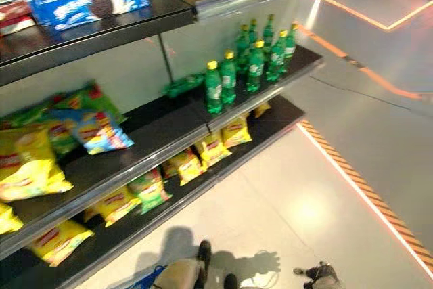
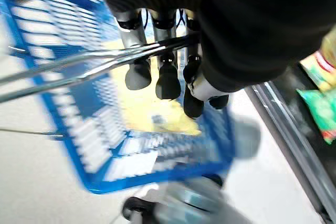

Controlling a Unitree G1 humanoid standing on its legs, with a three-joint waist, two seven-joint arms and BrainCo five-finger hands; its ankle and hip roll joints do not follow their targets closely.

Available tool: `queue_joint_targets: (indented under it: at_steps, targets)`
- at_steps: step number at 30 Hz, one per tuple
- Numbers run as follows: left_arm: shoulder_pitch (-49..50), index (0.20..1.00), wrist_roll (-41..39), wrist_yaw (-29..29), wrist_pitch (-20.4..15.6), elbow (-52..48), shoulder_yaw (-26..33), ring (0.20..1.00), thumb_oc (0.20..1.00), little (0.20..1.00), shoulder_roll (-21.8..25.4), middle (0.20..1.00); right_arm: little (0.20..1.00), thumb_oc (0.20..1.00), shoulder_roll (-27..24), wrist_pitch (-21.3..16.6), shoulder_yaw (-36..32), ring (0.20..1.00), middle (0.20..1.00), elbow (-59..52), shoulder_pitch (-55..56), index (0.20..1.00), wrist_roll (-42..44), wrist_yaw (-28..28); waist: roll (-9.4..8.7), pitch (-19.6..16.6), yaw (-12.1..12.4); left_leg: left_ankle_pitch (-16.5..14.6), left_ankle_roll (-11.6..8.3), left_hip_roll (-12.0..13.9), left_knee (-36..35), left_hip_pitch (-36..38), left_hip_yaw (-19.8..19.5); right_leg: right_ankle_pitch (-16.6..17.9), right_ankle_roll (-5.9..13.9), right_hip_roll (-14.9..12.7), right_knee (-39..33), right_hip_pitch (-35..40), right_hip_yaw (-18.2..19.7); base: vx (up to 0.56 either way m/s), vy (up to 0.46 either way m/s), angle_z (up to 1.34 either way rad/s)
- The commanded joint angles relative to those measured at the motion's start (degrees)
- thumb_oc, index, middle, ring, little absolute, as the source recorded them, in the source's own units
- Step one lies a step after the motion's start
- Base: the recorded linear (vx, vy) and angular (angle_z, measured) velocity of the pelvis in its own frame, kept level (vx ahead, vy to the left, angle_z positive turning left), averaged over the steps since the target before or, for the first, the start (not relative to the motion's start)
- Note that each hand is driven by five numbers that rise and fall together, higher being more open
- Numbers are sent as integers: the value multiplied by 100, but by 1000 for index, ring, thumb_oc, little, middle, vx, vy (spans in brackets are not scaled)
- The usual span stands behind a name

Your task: Pick up the snacks into the basket

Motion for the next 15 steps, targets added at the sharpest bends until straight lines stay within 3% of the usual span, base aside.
queue_joint_targets:
  at_steps: [1, 2, 3, 4, 5, 6, 7, 8, 9, 10, 11, 12, 13, 14, 15]
  targets:
    - [-238, 200, 126, 4, -86, -262, -370, 200, 200, 200, 269, 200, 1000, 1000, -109, -36, -193, 1000, 1000, 105, -444, 1000, -145, -63, -251, 104, 21, 348, 61, -505, -431, -31, -237, 1419, 179, -415, 226, 1097, 166, 258, 44, 34]
    - [-238, 200, 126, 4, -86, -262, -370, 200, 200, 200, 269, 200, 1000, 1000, -109, -36, -193, 1000, 1000, 105, -444, 1000, -145, -63, -250, 104, 21, 348, 61, -504, -431, -31, -237, 1419, 179, -415, 226, 1096, 166, 235, 21, 85]
    - [-366, 200, 187, 89, -133, -478, -522, 200, 200, 200, 326, 200, 1000, 1000, -105, -38, -228, 1000, 1000, 39, -477, 1000, -89, -123, -135, 192, -46, 204, 110, -439, -465, 289, -454, 991, -169, -810, 427, 613, -239, 520, -77, 84]
    - [-449, 200, 278, 127, -163, -688, -688, 200, 200, 200, 327, 200, 1000, 1000, -102, -41, -261, 1000, 1000, -44, -461, 1000, -27, -166, -19, 198, -73, 59, 24, -377, -508, 560, -722, 554, -465, -1463, -397, 443, -461, 520, -77, 81]
    - [-449, 200, 278, 127, -162, -689, -689, 200, 200, 200, 325, 200, 1000, 1000, -103, -41, -262, 1000, 1000, -44, -461, 1000, -27, -166, -5, 195, -86, 63, 20, -366, -509, 557, -739, 568, -470, -1454, -424, 458, -483, 523, -271, 86]
    - [-532, 200, 295, 149, -192, -801, -806, 200, 200, 200, 324, 200, 1000, 1000, -106, -53, -323, 1000, 1000, -176, -453, 1000, 66, -243, -67, 209, -258, -55, -98, -512, -482, 703, -1100, 474, -425, -1275, -1859, 575, 71, 240, -172, 78]
    - [-533, 200, 295, 148, -192, -801, -806, 200, 200, 200, 324, 200, 1000, 1000, -106, -53, -323, 1000, 1000, -177, -454, 1000, 66, -244, -56, 208, -263, -50, -99, -502, -482, 700, -1107, 501, -426, -1266, -1899, 593, 61, 381, -293, 105]
    - [-587, 200, 306, 157, -214, -834, -838, 200, 200, 200, 335, 200, 1000, 1000, -123, -54, -375, 1000, 1000, -263, -449, 1000, 130, -328, -85, 218, -356, -172, -157, -582, -393, 709, -1379, 606, -362, -1259, -2843, 654, 667, 346, -299, 146]
    - [-577, 200, 360, 163, -191, -733, -810, 200, 200, 200, 357, 200, 1000, 1000, -119, -43, -375, 1000, 1000, -427, -398, 1000, 176, -352, -81, 208, -502, -286, -235, -662, -425, 847, -1892, 822, -131, -1117, -3281, 626, 1820, 342, -300, 179]
    - [-578, 200, 361, 163, -191, -733, -808, 200, 200, 200, 358, 200, 1000, 1000, -118, -42, -374, 1000, 1000, -427, -400, 1000, 176, -352, -86, 197, -501, -269, -237, -664, -435, 833, -1889, 841, -128, -1121, -3295, 613, 1826, 282, -296, 197]
    - [-551, 200, 397, 186, -177, -652, -771, 200, 200, 200, 371, 200, 1000, 1000, -114, -49, -351, 1000, 1000, -474, -352, 1000, 142, -350, -104, 198, -523, -273, -292, -674, -445, 866, -2117, 949, -52, -1045, -3275, 572, 2146, 223, -421, 200]
    - [-441, 200, 424, 230, -161, -506, -680, 200, 200, 200, 366, 200, 1000, 1000, -113, -90, -278, 1000, 1000, -814, -243, 1000, -28, -347, -140, 242, -484, -315, -460, -576, -353, 954, -2401, 926, -78, -1134, -3202, 701, 1794, 222, -420, 167]
    - [-441, 200, 424, 230, -161, -507, -679, 200, 200, 200, 367, 200, 1000, 1000, -112, -87, -277, 1000, 1000, -819, -242, 1000, -29, -347, -145, 233, -501, -295, -464, -582, -360, 939, -2417, 942, -75, -1146, -3217, 695, 1781, 206, -563, 179]
    - [-351, 200, 354, 293, -196, -481, -604, 200, 200, 200, 322, 200, 1000, 1000, -170, -174, -165, 1000, 1000, -1240, -210, 1000, -171, -332, -131, 296, -457, -348, -562, -441, -258, 931, -2527, 749, -153, -1216, -3133, 796, 1320, 53, -259, 126]
    - [-353, 200, 354, 293, -196, -481, -603, 200, 200, 200, 322, 200, 1000, 1000, -170, -172, -166, 1000, 1000, -1242, -211, 1000, -171, -331, -135, 283, -466, -329, -565, -446, -266, 911, -2535, 766, -149, -1224, -3146, 782, 1315, -21, -562, 127]
